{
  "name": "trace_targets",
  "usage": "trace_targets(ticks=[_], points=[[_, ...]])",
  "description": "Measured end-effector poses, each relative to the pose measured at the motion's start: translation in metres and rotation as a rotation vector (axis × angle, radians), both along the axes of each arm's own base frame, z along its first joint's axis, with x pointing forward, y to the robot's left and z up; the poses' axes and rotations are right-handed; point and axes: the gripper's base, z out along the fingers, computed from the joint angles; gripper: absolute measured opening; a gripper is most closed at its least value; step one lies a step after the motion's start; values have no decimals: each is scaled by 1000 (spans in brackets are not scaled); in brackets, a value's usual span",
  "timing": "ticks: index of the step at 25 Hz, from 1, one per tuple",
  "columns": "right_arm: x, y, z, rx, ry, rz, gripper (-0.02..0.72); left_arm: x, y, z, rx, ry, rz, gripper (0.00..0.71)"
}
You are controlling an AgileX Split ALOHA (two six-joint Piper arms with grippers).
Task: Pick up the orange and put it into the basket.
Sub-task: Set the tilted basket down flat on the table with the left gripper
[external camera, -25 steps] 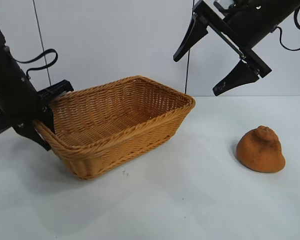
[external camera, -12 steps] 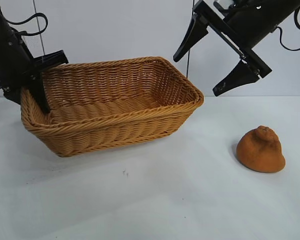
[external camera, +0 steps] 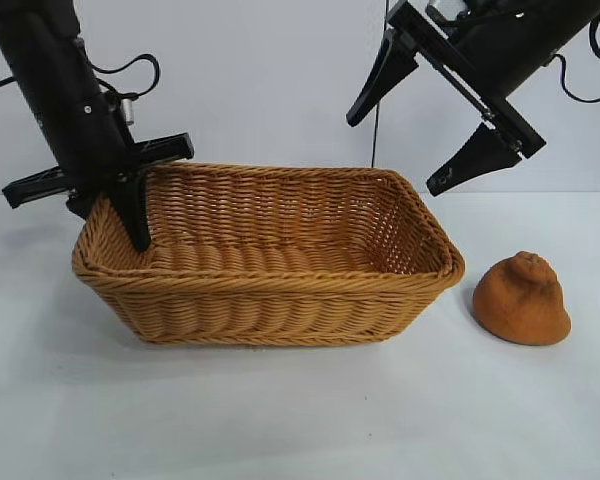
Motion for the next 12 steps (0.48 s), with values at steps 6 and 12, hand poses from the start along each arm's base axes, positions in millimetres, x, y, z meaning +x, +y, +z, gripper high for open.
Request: trace_targets(ticks=[6,12], points=[[0,0,0,0,0,0,681,3,-1,-2,-10,-21,9,169],[0,0,0,-1,0,0,681,3,-2,-1,-16,-23,10,551]])
